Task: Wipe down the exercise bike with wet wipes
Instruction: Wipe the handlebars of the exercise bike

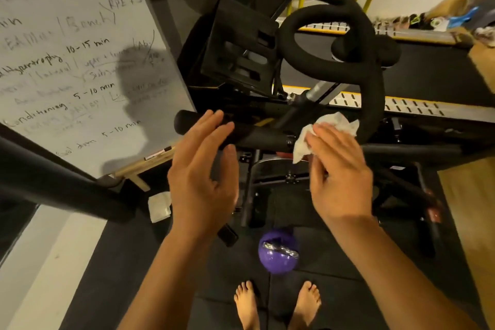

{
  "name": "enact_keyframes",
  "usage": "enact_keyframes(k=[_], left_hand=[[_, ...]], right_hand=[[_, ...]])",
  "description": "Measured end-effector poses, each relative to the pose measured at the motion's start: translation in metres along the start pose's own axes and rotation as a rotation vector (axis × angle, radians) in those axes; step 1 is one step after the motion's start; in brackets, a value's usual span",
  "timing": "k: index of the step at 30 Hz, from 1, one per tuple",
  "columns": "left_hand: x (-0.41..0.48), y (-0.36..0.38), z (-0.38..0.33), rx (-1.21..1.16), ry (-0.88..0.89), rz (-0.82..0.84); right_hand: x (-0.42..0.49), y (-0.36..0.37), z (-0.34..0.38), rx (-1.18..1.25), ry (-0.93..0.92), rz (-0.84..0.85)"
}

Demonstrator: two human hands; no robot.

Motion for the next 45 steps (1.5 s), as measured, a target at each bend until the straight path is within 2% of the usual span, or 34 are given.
enact_keyframes(k=[7, 10, 14, 16, 20, 22, 25, 28, 30, 33, 36, 39, 41, 43, 45], left_hand=[[0.018, -0.026, 0.021, -0.048, 0.063, -0.178], [0.026, -0.016, 0.028, -0.196, -0.051, -0.204], [0.024, -0.009, 0.032, -0.408, -0.238, -0.261], [0.026, -0.012, 0.036, -0.537, -0.353, -0.273], [0.024, -0.013, 0.046, -0.965, -0.564, -0.253], [0.024, -0.012, 0.046, -1.091, -0.641, -0.256], [0.025, -0.015, 0.044, -1.130, -0.688, -0.272], [0.027, -0.016, 0.038, -0.972, -0.657, -0.242], [0.027, -0.016, 0.035, -0.877, -0.623, -0.243], [0.029, -0.019, 0.037, -0.971, -0.632, -0.238], [0.024, -0.021, 0.041, -0.965, -0.619, -0.213], [0.022, -0.024, 0.044, -1.006, -0.620, -0.181], [0.023, -0.025, 0.043, -0.771, -0.577, -0.147], [0.022, -0.027, 0.045, -0.279, -0.418, -0.103], [0.016, -0.028, 0.042, 0.123, -0.216, -0.041]], right_hand=[[0.032, 0.031, 0.107, 0.237, -0.053, 0.012], [0.030, 0.026, 0.083, 0.237, -0.114, 0.035], [0.016, -0.004, 0.005, -0.046, 0.023, -0.067], [0.012, -0.016, -0.015, -0.171, 0.098, -0.001], [0.025, -0.015, 0.020, -0.153, 0.319, 0.118], [0.033, -0.010, 0.058, -0.096, 0.312, 0.126], [0.040, 0.000, 0.119, 0.054, 0.280, 0.196], [0.056, 0.005, 0.161, 0.287, 0.213, 0.218], [0.061, 0.007, 0.164, 0.297, 0.084, 0.192], [0.054, 0.005, 0.123, 0.089, 0.008, 0.193], [0.036, -0.014, 0.056, -0.127, 0.053, 0.267], [0.032, -0.035, 0.022, -0.217, 0.097, 0.340], [0.037, -0.030, 0.035, -0.260, 0.050, 0.338], [0.049, -0.016, 0.066, -0.201, -0.079, 0.329], [0.064, -0.001, 0.103, -0.027, -0.168, 0.301]])
Point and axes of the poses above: each hand's wrist, its own x-axis towards the middle knuckle, its own y-axis out of the palm, z = x × y, the point moved 1 cm from there along x, towards the middle knuckle, and after that the axes turned 13 degrees about -x, right-handed, at the moved point
